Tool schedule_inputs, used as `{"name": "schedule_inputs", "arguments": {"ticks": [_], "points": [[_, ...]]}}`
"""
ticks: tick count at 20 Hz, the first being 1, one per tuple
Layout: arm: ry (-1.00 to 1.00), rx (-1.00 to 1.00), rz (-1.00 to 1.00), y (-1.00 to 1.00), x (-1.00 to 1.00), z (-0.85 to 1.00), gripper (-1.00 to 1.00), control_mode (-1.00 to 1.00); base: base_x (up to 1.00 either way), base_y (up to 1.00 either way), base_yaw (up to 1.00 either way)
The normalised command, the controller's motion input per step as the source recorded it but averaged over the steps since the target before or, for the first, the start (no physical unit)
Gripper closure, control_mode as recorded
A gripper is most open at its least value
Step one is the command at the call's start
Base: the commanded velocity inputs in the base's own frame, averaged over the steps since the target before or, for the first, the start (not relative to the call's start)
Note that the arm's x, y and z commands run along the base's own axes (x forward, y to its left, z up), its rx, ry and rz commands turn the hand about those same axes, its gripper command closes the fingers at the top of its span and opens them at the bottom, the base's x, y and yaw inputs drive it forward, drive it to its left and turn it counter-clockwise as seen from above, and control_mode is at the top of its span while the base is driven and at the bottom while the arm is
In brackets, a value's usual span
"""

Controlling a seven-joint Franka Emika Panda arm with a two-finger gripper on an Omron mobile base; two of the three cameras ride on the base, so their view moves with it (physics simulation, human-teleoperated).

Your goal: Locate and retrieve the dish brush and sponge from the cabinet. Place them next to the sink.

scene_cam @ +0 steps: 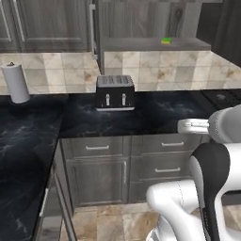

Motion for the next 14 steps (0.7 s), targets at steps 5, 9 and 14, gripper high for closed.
{"name": "schedule_inputs", "arguments": {"ticks": [5,9,14], "points": [[0.0,0.0,0.0,0.0,0.0,0.0,-1.0,1.0,0.66,-0.17,0.0],[0.0,0.0,0.0,0.0,0.0,0.0,-1.0,1.0,0.68,0.0,-0.01],[0.0,0.0,0.0,0.0,0.0,0.0,-1.0,1.0,0.59,-0.08,0.0]]}}
